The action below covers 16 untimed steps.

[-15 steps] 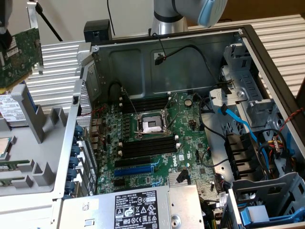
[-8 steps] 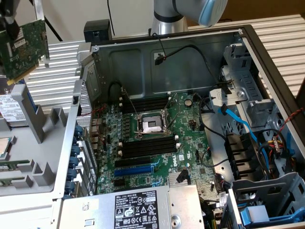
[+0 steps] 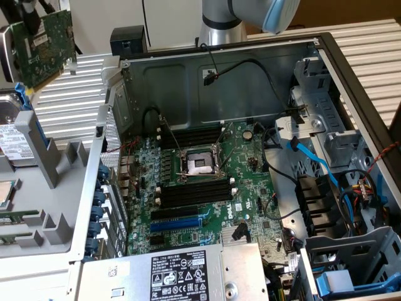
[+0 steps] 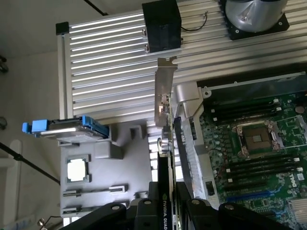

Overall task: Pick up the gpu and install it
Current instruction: 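Pick up the gpu and move the gpu toward the slot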

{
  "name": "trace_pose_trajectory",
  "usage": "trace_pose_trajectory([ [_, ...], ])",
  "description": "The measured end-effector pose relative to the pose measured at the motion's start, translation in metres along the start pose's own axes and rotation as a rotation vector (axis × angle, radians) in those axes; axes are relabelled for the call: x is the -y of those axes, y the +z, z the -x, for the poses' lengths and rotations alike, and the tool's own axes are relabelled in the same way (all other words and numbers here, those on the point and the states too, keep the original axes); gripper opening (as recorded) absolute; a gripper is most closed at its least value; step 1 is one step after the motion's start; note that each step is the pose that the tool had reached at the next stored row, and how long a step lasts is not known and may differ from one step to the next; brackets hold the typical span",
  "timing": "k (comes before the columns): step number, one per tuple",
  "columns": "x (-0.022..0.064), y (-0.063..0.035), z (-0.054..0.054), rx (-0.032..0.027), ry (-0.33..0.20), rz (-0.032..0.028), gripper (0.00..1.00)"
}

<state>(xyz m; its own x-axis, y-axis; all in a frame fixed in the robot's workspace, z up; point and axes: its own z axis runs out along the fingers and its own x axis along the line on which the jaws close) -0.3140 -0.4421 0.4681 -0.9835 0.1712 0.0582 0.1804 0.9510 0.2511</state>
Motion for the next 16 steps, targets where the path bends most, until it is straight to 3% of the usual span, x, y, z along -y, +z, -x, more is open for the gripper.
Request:
trace_pose_trajectory([
  [7, -0.0079, -0.0148, 0.022, -0.0046, -0.005, 0.0151, 0.26],
  [16, -0.0094, -0.0152, 0.027, -0.0068, -0.012, 0.015, 0.26],
])
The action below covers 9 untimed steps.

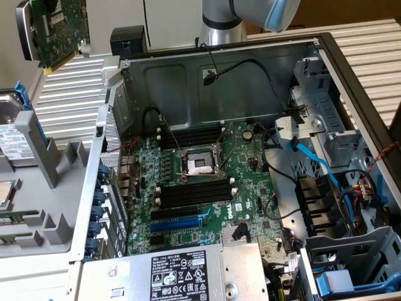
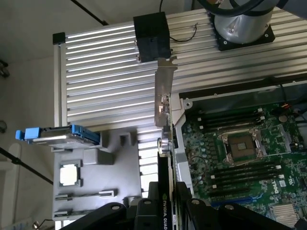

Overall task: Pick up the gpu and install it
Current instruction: 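Pick up the gpu and move the gpu toward the slot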

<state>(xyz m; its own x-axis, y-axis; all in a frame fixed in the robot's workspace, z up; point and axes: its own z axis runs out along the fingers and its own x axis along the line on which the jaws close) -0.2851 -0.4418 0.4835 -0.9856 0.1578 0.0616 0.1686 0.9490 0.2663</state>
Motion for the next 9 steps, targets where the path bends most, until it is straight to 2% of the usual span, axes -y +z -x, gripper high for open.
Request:
trace_pose_trajectory([
  [7, -0.0021, -0.0013, 0.011, -0.015, -0.052, -0.001, 0.26],
  [9, -0.0032, -0.0015, 0.017, -0.0168, -0.059, -0.0009, 0.26],
])
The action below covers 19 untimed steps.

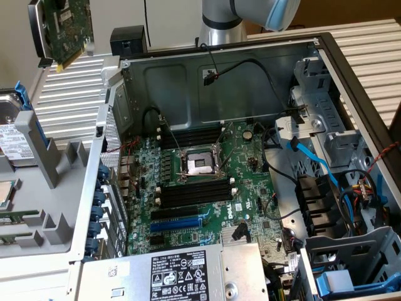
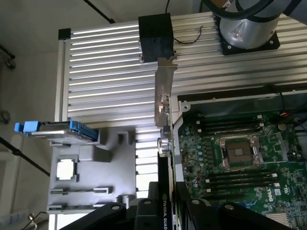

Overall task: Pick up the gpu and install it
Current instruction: 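Pick up the gpu and move the gpu toward the slot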

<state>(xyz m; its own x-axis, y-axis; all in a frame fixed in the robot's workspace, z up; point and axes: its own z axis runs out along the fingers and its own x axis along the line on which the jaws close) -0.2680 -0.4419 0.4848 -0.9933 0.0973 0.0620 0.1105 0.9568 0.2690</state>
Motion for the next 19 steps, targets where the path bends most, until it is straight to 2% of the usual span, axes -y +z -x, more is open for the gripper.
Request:
trace_pose_trajectory([
  [8, -0.0041, -0.0014, 0.036, -0.0007, -0.002, 0.0022, 0.26],
  [19, -0.0096, -0.003, 0.085, -0.0019, -0.005, 0.0021, 0.26],
])
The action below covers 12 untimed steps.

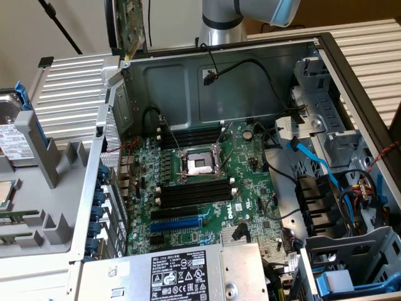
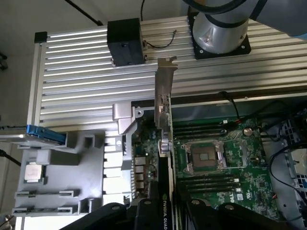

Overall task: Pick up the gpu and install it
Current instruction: 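Pick up the gpu and move the gpu toward the slot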

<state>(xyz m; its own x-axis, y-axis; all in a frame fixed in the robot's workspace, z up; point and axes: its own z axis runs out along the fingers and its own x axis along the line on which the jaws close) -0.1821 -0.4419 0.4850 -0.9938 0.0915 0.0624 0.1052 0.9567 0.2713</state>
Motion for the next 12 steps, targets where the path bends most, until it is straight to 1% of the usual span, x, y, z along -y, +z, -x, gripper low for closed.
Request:
trace_pose_trajectory([
  [4, -0.0011, -0.0004, 0.01, -0.0057, -0.02, -0.0008, 0.26],
  [6, -0.0019, -0.0007, 0.017, -0.0069, -0.024, -0.001, 0.26],
  [11, -0.002, -0.0006, 0.019, -0.0069, -0.024, -0.0016, 0.26],
  [12, -0.0021, -0.0008, 0.02, -0.0093, -0.031, -0.0023, 0.26],
])
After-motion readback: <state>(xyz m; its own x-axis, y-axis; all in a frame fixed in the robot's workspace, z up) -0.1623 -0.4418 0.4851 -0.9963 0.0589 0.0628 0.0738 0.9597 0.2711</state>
